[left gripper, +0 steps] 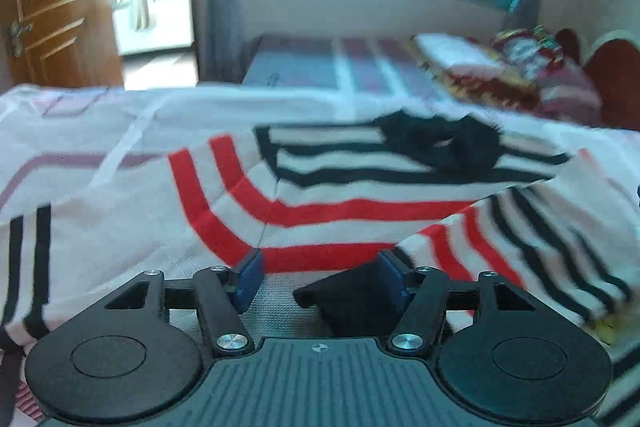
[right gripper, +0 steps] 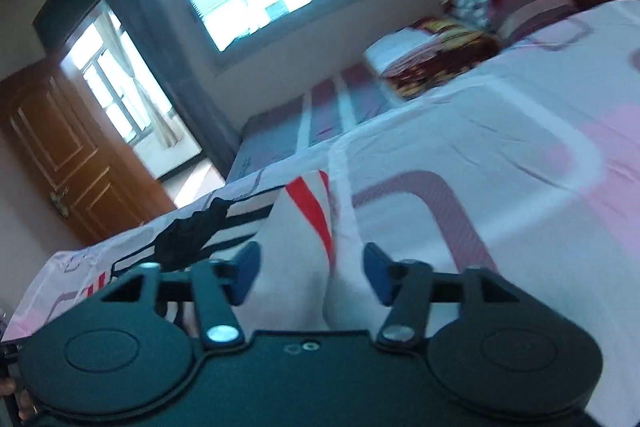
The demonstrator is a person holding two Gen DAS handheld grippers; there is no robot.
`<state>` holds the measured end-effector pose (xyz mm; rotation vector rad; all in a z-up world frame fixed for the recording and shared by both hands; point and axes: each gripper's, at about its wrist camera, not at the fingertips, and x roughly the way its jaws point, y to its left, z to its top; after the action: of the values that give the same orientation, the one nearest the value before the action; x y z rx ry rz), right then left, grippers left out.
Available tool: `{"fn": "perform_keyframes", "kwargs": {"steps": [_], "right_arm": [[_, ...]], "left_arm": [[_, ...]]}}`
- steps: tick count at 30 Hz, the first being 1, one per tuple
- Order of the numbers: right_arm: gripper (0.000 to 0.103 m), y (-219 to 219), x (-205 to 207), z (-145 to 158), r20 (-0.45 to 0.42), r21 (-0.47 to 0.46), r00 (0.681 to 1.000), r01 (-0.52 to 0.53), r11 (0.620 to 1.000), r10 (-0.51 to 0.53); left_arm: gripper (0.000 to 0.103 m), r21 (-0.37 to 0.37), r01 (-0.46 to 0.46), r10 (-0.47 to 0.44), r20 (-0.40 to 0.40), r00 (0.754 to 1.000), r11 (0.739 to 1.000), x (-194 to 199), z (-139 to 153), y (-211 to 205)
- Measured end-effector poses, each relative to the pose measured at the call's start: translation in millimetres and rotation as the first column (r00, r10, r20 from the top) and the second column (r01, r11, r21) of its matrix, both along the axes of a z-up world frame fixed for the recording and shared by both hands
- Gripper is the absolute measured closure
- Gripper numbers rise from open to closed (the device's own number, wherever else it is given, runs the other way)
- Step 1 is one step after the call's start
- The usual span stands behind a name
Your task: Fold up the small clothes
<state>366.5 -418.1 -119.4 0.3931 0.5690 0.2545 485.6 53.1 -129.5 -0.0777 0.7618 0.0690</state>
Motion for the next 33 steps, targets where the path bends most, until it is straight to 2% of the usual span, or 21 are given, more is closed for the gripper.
{"fn": "perform_keyframes", "kwargs": {"steps": [2, 6, 8, 9, 11, 12, 14, 16, 18, 20, 22, 23, 24, 25, 26, 27, 29, 30, 31, 32, 33], "right_arm": [[0.064, 3.6, 24.7, -6.5, -0.024, -0.015, 1.000, -0.020, 1.000, 0.019], [0.056, -0.9, 60.1, -18.1, -0.068, 0.052, 0.997, -0.031, 0.998, 0.035], [0.065, -5.0, 70.4, -23.6, -0.103, 0.094, 0.992, -0.063, 0.994, 0.073], [0.086, -2.9, 71.8, -22.4, -0.110, 0.069, 0.990, -0.083, 0.994, 0.090], [0.088, 0.7, 67.5, -21.2, -0.109, -0.063, 0.992, -0.063, 0.996, 0.056], [0.089, 0.4, 67.9, -23.2, -0.107, -0.087, 0.993, -0.054, 0.995, 0.044], [0.086, 5.6, 66.1, -19.9, -0.089, -0.145, 0.995, -0.061, 0.988, 0.049], [0.077, 11.3, 60.4, -10.3, -0.083, -0.207, 0.996, -0.050, 0.977, 0.033], [0.074, 11.2, 44.0, 2.6, -0.047, -0.198, 0.998, -0.049, 0.979, 0.040], [0.072, 21.4, 21.6, 6.8, -0.027, -0.198, 0.993, -0.116, 0.973, 0.113], [0.073, 39.8, -4.4, 6.0, -0.004, -0.261, 0.987, -0.155, 0.953, 0.160], [0.073, 47.3, -16.5, 4.1, 0.004, -0.282, 0.985, -0.166, 0.945, 0.174], [0.073, 56.0, -26.5, 0.4, 0.001, -0.313, 0.983, -0.175, 0.934, 0.185], [0.069, 64.2, -34.1, -4.5, 0.006, -0.379, 0.982, -0.172, 0.909, 0.188], [0.064, 68.9, -39.9, -10.4, 0.006, -0.444, 0.984, -0.158, 0.882, 0.179], [0.051, 70.7, -41.0, -16.6, -0.020, -0.488, 0.988, -0.145, 0.861, 0.155], [0.053, 58.9, -46.1, -12.5, -0.058, -0.405, 0.989, -0.150, 0.902, 0.138], [0.055, 56.6, -52.5, -6.3, -0.051, -0.382, 0.988, -0.157, 0.911, 0.149], [0.053, 57.1, -64.0, 0.0, 0.005, -0.387, 0.987, -0.146, 0.911, 0.160], [0.052, 59.5, -72.4, 0.5, 0.043, -0.405, 0.986, -0.132, 0.905, 0.164], [0.052, 62.6, -68.6, -7.9, -0.007, -0.423, 0.987, -0.150, 0.894, 0.162]], "left_arm": [[0.041, -0.006, -0.027, 0.027, -0.020, 0.999, 1.000, 1.7, -4.6, -1.5], [0.041, 0.011, -0.003, 0.003, -0.027, 1.000, 1.000, 0.8, -15.5, -10.9], [0.042, 0.032, -0.006, 0.006, -0.021, 1.000, 0.999, 1.7, -19.1, -13.9], [0.042, 0.042, -0.014, 0.015, -0.021, 1.000, 0.999, 1.7, -19.0, -15.2], [0.041, 0.055, -0.028, 0.028, -0.011, 1.000, 0.998, 0.4, -20.1, -17.7], [0.041, 0.060, -0.031, 0.031, -0.002, 1.000, 0.998, -1.0, -21.1, -18.5], [0.041, 0.065, -0.034, 0.033, 0.004, 0.999, 0.997, -3.4, -18.8, -17.4], [0.041, 0.070, -0.066, 0.065, 0.025, 0.998, 0.995, -9.6, -9.0, -14.9], [0.041, 0.077, -0.061, 0.055, 0.084, 0.995, 0.995, -15.5, 3.6, -23.4], [0.041, 0.037, 0.011, -0.015, 0.088, 0.996, 0.999, -10.2, 8.0, -47.5], [0.040, 0.046, 0.106, -0.110, 0.096, 0.989, 0.993, -4.8, 5.4, -81.8], [0.039, 0.059, 0.123, -0.128, 0.089, 0.988, 0.991, -2.2, 1.1, -94.5], [0.024, 0.064, 0.124, -0.128, 0.069, 0.989, 0.990, 0.6, -5.6, -102.1], [0.014, 0.062, 0.120, -0.122, 0.032, 0.992, 0.991, 4.8, -16.7, -104.8], [0.010, 0.065, 0.112, -0.114, 0.023, 0.993, 0.992, 5.4, -26.3, -103.6], [0.009, 0.073, 0.105, -0.107, 0.028, 0.994, 0.992, 4.3, -25.8, -101.4], [0.009, 0.079, 0.071, -0.074, 0.026, 0.997, 0.994, 1.2, -15.3, -98.7], [0.009, 0.095, 0.083, -0.087, 0.034, 0.996, 0.992, -2.0, -14.9, -98.5], [0.009, 0.124, 0.114, -0.113, -0.014, 0.993, 0.986, -0.2, -21.6, -100.4], [0.009, 0.112, 0.118, -0.119, 0.000, 0.993, 0.987, -4.0, -21.9, -96.2], [0.009, 0.093, 0.113, -0.112, -0.019, 0.994, 0.989, -4.4, -17.5, -91.7]]}}
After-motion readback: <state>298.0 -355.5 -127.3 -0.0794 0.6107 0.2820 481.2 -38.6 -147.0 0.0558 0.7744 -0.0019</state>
